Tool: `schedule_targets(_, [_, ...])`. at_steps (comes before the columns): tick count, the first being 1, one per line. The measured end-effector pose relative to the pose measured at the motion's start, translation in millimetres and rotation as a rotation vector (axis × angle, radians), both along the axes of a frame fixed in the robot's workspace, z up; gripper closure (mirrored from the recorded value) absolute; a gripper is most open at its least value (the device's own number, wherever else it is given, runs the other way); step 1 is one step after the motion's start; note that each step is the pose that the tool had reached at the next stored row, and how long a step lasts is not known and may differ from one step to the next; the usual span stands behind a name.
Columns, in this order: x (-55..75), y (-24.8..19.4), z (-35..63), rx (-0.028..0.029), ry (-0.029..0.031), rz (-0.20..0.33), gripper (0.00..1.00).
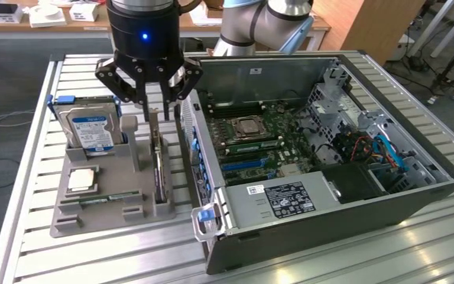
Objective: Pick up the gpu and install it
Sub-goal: 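Pick up the gpu and move the gpu toward the slot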
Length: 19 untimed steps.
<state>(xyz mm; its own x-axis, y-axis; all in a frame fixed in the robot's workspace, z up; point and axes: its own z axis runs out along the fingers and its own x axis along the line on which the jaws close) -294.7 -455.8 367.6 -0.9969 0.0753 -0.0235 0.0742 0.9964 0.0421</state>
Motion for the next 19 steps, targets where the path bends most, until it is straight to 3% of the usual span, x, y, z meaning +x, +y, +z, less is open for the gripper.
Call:
schedule_targets(4, [0.0,-9.1,0.0,0.0001,-0.0001,0.0,0.64])
schedule_targets(9, [-0.1,-15.1,-3.8,0.0007,-0.0002,0.0,0.64])
schedule_targets(19, [-0.1,-20.0,-22.0,0.0006,0.0,0.0,0.64])
